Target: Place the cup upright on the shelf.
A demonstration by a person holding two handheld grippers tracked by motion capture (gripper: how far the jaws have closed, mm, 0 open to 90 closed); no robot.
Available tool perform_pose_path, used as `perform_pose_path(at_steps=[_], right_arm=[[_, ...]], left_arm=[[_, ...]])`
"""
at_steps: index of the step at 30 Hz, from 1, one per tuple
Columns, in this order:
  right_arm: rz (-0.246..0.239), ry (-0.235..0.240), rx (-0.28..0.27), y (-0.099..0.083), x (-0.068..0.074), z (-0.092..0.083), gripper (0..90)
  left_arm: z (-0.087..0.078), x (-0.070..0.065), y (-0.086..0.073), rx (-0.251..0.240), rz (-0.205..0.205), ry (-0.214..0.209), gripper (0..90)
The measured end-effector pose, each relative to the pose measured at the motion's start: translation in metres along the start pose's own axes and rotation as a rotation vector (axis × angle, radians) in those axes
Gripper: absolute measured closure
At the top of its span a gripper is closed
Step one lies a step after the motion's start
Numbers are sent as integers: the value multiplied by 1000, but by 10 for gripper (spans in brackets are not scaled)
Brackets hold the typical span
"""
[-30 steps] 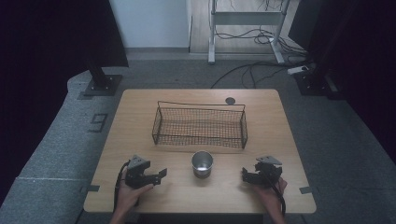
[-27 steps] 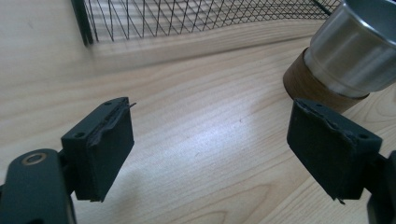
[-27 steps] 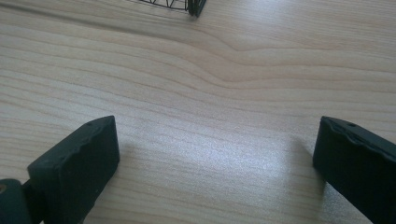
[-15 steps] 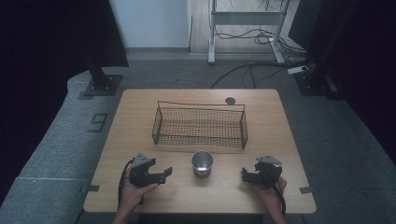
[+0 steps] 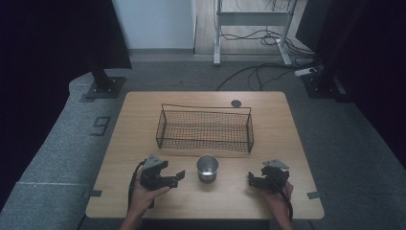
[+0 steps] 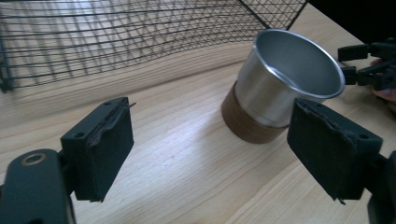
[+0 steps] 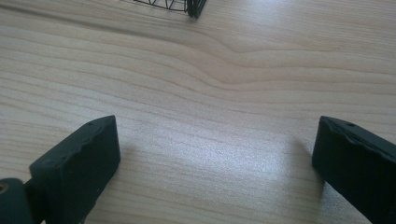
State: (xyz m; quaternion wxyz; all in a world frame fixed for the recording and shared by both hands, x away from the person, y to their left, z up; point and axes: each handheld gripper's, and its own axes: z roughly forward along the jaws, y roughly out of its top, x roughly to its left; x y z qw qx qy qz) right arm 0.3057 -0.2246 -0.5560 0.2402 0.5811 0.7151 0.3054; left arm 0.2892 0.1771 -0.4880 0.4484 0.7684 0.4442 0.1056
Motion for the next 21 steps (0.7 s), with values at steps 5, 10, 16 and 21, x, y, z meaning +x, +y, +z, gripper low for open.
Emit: perform_pose_path(at_steps=[5, 10, 16, 21], right_arm=[[4, -2, -10, -1, 0, -1, 41], [3, -2, -12, -1, 0, -2, 45], [2, -2, -14, -1, 0, -2, 48], [3, -2, -14, -1, 0, -2, 50]], left_arm=[[2, -4, 3, 4, 4, -14, 149], [4, -10, 6, 4, 11, -31, 149], [7, -15, 8, 0, 9, -50, 150], [11, -20, 16, 5, 23, -70, 149]])
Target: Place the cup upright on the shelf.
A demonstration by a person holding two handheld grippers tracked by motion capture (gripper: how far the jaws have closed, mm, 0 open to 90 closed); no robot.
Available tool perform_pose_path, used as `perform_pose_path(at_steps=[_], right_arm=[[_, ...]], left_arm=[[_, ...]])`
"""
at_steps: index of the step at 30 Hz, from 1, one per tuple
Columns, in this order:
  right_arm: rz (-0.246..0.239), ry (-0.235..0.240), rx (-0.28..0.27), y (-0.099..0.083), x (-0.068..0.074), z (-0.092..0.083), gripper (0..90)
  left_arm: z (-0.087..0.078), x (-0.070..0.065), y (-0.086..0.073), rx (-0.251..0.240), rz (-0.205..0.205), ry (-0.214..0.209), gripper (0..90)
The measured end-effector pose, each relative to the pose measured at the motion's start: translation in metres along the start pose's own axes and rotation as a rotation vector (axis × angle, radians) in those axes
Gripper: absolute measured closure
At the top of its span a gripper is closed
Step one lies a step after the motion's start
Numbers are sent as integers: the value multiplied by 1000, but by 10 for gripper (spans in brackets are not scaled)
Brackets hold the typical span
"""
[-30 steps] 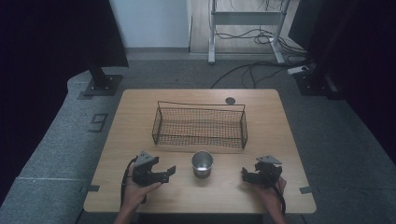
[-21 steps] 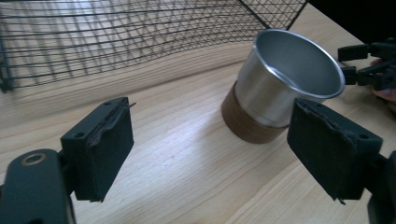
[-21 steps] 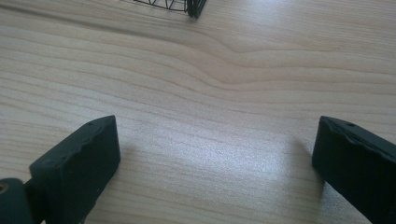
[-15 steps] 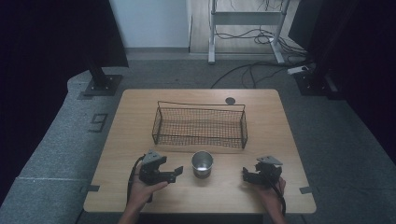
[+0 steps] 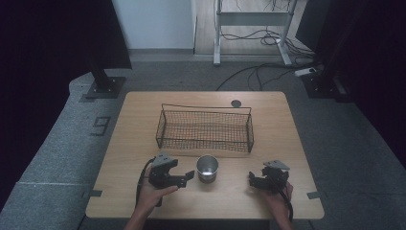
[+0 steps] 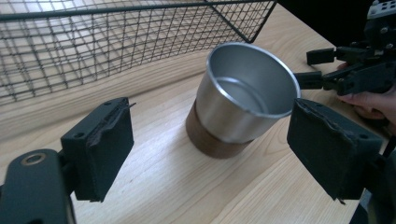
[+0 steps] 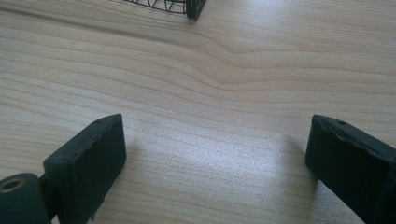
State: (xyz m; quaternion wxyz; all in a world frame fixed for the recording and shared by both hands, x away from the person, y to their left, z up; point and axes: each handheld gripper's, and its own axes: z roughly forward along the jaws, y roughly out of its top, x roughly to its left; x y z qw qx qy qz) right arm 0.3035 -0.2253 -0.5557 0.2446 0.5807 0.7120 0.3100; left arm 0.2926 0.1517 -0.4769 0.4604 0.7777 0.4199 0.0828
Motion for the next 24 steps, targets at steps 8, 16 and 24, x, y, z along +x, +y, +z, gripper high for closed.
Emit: perform_pose_path(at_steps=[8, 16, 24], right_arm=[[1, -1, -2, 0, 0, 0, 54], [0, -1, -3, 0, 0, 0, 55], [0, 0, -2, 0, 0, 0, 55]], left_arm=[[5, -6, 6, 0, 14, -10, 149], [8, -13, 9, -3, 30, -33, 143], [17, -18, 11, 11, 47, -30, 119]])
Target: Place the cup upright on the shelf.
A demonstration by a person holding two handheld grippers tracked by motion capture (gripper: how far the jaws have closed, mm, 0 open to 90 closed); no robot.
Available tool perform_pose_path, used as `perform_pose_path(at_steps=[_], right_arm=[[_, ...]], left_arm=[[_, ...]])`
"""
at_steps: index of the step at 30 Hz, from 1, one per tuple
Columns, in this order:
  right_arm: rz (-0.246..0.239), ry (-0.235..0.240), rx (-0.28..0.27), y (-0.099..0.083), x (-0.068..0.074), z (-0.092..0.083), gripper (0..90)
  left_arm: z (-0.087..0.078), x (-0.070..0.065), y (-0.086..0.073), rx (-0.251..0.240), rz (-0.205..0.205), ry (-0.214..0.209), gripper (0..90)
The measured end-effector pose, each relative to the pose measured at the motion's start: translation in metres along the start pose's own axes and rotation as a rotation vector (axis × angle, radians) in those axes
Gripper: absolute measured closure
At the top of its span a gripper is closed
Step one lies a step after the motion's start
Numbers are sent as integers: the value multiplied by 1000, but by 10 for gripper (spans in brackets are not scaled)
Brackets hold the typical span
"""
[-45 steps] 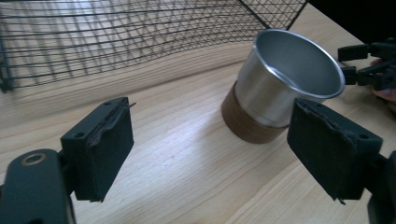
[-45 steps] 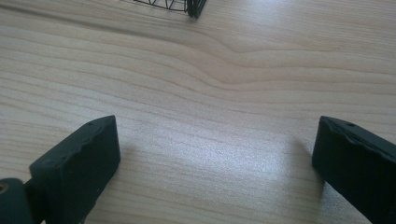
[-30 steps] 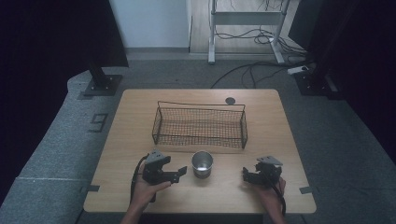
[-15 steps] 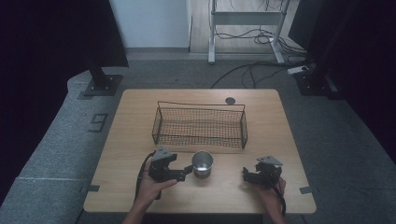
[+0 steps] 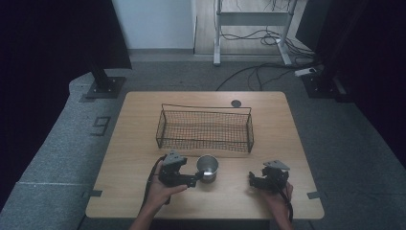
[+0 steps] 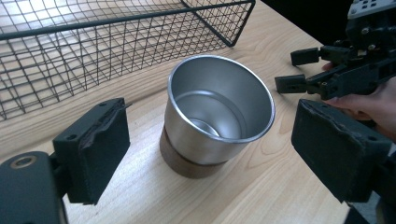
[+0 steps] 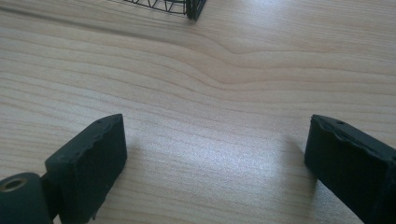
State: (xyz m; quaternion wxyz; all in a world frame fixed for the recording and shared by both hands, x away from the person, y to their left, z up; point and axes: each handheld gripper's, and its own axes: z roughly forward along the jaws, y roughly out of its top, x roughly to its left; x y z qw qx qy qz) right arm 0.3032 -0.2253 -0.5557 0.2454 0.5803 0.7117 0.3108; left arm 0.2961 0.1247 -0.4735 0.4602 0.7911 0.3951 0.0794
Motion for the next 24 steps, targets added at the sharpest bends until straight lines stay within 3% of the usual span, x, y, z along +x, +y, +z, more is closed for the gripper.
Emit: perform_pose_path(at_steps=[3, 9, 24], right_arm=[[0, 0, 0, 0, 0, 0, 55], [0, -1, -1, 0, 0, 0, 55], [-1, -1, -1, 0, 0, 0, 57]], left_arm=[[5, -3, 0, -9, 21, 8, 112], [16, -6, 1, 24, 35, -3, 101], [35, -9, 2, 48, 42, 22, 69]])
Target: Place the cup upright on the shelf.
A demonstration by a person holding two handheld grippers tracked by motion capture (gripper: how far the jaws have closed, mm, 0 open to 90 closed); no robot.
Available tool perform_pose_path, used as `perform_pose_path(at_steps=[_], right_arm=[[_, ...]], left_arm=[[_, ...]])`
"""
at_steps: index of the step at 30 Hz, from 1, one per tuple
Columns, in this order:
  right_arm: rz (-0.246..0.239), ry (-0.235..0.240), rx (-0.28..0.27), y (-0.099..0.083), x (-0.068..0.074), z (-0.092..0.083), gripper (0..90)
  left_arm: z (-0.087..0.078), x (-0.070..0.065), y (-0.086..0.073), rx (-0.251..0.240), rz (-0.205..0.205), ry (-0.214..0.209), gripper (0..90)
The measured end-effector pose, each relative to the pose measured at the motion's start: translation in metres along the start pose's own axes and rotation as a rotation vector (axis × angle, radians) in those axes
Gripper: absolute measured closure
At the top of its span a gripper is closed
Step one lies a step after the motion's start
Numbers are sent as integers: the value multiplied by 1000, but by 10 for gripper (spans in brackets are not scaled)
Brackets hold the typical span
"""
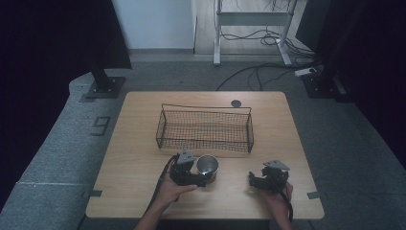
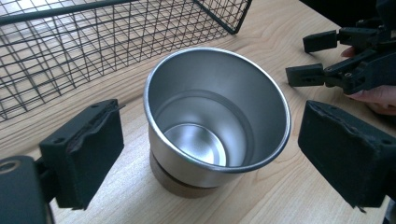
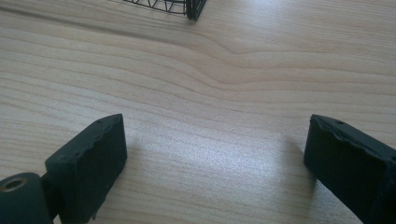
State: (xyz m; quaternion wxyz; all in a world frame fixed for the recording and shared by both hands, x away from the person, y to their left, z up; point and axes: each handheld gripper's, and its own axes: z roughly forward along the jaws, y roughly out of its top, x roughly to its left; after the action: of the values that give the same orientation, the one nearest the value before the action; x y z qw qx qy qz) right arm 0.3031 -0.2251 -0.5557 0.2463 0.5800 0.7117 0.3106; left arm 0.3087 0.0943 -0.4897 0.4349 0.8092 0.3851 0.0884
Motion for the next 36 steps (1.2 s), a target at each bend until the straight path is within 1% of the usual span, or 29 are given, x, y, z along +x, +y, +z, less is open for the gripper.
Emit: perform_pose_path(at_steps=[3, 6, 8, 14, 18, 21, 23, 27, 30, 34, 36], right_arm=[[1, 1, 0, 0, 0, 0, 59], [1, 1, 0, 0, 0, 0, 61], [0, 1, 1, 0, 0, 0, 62], [0, 1, 0, 0, 0, 0, 63], [0, 0, 0, 0, 0, 0, 63], [0, 1, 0, 0, 0, 0, 65], [0, 1, 0, 0, 0, 0, 65], [0, 1, 0, 0, 0, 0, 66], [1, 1, 0, 0, 0, 0, 66], [1, 1, -1, 0, 0, 0, 68], [2, 2, -2, 0, 0, 0, 68]], left_arm=[[5, 0, 0, 11, 7, -4, 49], [13, 0, 1, 26, -5, 5, 53], [17, 0, 1, 27, -10, 2, 49], [28, -3, 1, 38, -1, 21, 54], [35, -5, -2, 42, 13, 36, 60], [38, -6, -4, 35, 14, 39, 89], [38, -6, -5, 30, 12, 32, 117], [38, -6, -6, 20, 13, 35, 125], [37, -4, -5, 23, 12, 29, 128], [32, -4, -4, 7, 13, 34, 130], [27, -4, -3, -3, 13, 27, 130]])
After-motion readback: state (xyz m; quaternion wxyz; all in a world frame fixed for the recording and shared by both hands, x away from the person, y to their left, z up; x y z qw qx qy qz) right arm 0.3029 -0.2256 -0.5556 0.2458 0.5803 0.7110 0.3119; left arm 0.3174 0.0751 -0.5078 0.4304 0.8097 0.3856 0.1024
